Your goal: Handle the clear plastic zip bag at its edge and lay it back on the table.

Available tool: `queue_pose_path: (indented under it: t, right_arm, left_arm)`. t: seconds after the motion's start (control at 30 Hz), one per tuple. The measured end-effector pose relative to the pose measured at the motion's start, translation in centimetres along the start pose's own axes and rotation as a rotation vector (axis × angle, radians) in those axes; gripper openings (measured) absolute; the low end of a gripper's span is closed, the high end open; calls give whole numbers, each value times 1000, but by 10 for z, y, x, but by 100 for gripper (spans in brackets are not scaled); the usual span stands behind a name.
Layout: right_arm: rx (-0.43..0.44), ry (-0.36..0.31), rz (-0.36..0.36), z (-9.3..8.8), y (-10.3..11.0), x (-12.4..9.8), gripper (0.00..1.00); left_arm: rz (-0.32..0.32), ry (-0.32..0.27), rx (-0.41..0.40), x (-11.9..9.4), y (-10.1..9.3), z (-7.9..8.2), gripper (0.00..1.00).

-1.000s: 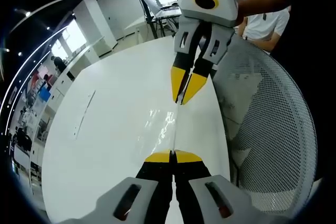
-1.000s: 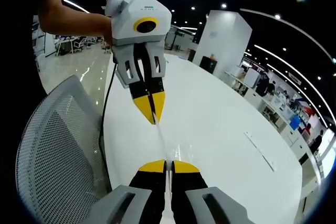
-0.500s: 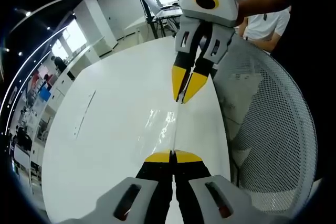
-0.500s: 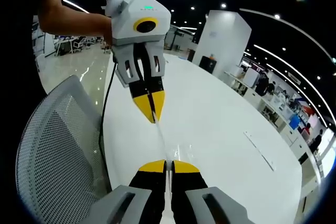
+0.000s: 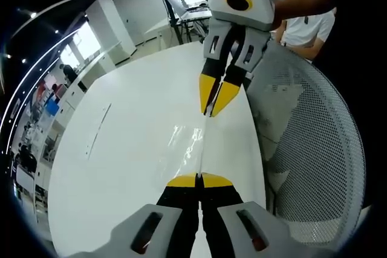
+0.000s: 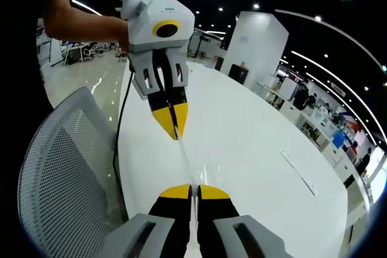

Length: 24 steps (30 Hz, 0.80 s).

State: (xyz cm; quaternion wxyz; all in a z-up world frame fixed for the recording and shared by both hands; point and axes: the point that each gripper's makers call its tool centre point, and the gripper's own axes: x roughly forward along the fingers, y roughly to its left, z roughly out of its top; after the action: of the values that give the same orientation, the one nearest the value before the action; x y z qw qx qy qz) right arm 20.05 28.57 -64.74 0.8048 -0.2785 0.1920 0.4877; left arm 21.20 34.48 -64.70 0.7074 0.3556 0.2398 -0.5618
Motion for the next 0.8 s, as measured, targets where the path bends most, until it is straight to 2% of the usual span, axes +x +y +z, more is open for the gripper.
queue_pose_path:
  t: [0.8]
  right_arm:
    - [11,5,-13,-4,-4,-3,0]
  left_arm:
    - [6,-2,-5,-1,4,-1,0]
